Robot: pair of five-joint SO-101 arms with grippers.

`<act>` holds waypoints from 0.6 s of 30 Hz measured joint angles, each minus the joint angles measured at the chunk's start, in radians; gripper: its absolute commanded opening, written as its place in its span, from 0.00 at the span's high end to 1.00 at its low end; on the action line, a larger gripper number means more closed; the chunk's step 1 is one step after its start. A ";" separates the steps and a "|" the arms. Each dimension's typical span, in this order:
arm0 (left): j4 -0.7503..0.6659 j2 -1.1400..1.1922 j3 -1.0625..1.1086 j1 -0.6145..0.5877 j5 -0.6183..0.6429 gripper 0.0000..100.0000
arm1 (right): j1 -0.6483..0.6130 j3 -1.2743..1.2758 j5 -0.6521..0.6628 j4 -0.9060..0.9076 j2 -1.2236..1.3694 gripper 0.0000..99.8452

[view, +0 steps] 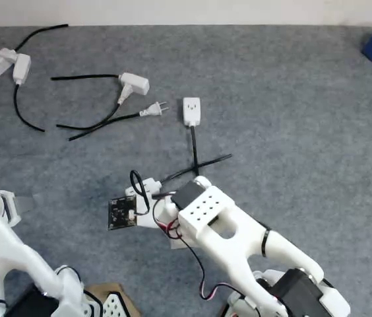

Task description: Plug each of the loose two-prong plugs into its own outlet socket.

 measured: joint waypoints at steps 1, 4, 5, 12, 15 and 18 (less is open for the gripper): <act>0.000 0.000 0.000 0.000 0.000 0.65 | 0.000 0.018 0.000 -0.026 0.000 0.72; 0.000 0.000 0.000 0.000 0.000 0.65 | 0.000 0.068 0.000 -0.089 0.000 0.72; 0.000 0.000 0.000 0.000 0.000 0.65 | 0.000 0.072 0.000 -0.103 0.000 0.72; 0.000 0.000 0.000 -0.014 0.000 0.65 | 0.035 0.091 0.026 -0.144 0.006 0.76; 0.000 0.000 0.000 -0.035 0.000 0.65 | 0.054 0.140 0.035 -0.178 0.034 0.80; 0.003 0.000 0.000 -0.040 0.000 0.65 | 0.078 0.150 0.037 -0.219 0.057 0.81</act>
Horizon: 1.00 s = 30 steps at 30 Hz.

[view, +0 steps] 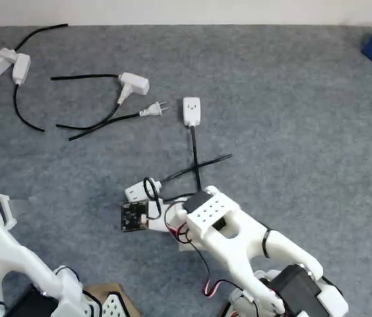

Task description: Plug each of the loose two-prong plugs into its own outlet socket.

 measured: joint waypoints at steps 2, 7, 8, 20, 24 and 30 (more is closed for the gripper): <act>0.009 0.000 0.000 0.002 0.000 0.65 | 0.005 0.000 0.002 -0.009 0.020 0.81; 0.017 0.000 0.000 0.000 0.000 0.65 | 0.005 -0.005 0.002 -0.014 0.048 0.94; 0.017 0.000 0.000 0.000 0.000 0.65 | 0.006 -0.006 0.002 -0.017 0.051 0.97; 0.017 0.000 0.000 0.003 0.000 0.65 | 0.037 -0.075 -0.311 -0.025 0.075 0.99; 0.017 0.000 0.000 0.000 0.000 0.65 | 0.064 -0.075 -0.414 -0.029 0.094 0.99; 0.017 0.000 0.000 -0.035 0.005 0.65 | 0.103 -0.087 -0.623 -0.031 0.066 0.99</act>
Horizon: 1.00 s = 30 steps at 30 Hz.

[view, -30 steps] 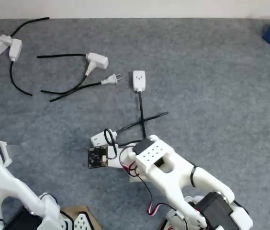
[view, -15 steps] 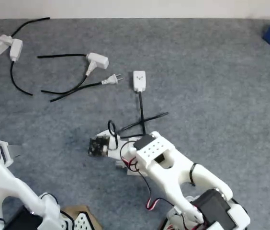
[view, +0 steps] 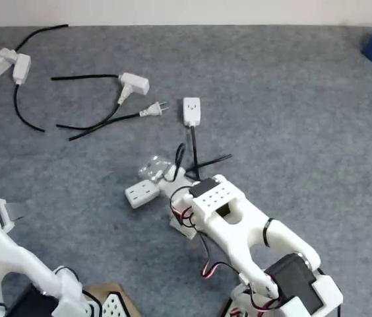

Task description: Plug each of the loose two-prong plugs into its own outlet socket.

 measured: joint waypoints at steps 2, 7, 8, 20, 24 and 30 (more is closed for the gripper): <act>0.000 0.000 -0.002 0.003 0.037 0.65 | 0.008 -0.041 -0.049 0.032 -0.048 0.99; 0.092 -0.100 -0.091 0.124 0.074 0.65 | -0.018 -0.181 -0.100 0.157 -0.278 0.99; 0.144 -0.143 -0.115 0.175 0.075 0.65 | -0.031 -0.186 -0.100 0.166 -0.325 0.99; 0.532 -0.614 -0.213 0.896 0.196 0.65 | -0.189 0.230 -0.146 -0.021 -0.856 0.99; 0.535 -0.624 -0.213 0.944 0.199 0.65 | -0.190 0.256 -0.144 -0.021 -0.910 0.99; 0.539 -0.626 -0.216 0.977 0.199 0.65 | -0.192 0.256 -0.144 -0.021 -0.921 0.99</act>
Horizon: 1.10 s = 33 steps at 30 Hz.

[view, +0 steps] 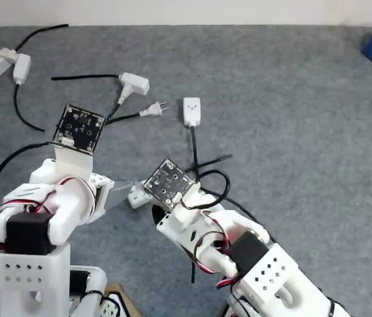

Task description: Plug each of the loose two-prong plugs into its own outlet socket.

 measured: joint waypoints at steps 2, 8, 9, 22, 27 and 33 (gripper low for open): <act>0.012 0.000 -0.015 -0.002 0.000 0.65 | 0.000 0.000 0.000 0.000 0.000 0.99; 0.084 0.000 -0.066 0.103 0.003 0.65 | 0.000 0.034 0.000 -0.034 -0.002 0.99; 0.094 -0.002 -0.069 0.123 0.003 0.65 | 0.000 0.041 0.000 -0.040 -0.002 0.99; 0.074 -0.003 -0.008 0.224 0.003 0.65 | 0.000 0.043 0.000 -0.046 -0.002 0.99; -0.025 -0.003 0.086 0.247 -0.006 0.65 | -0.003 0.043 0.000 -0.046 -0.002 0.99; -0.092 -0.003 0.120 0.247 -0.020 0.65 | -0.066 0.043 0.000 -0.034 -0.002 0.99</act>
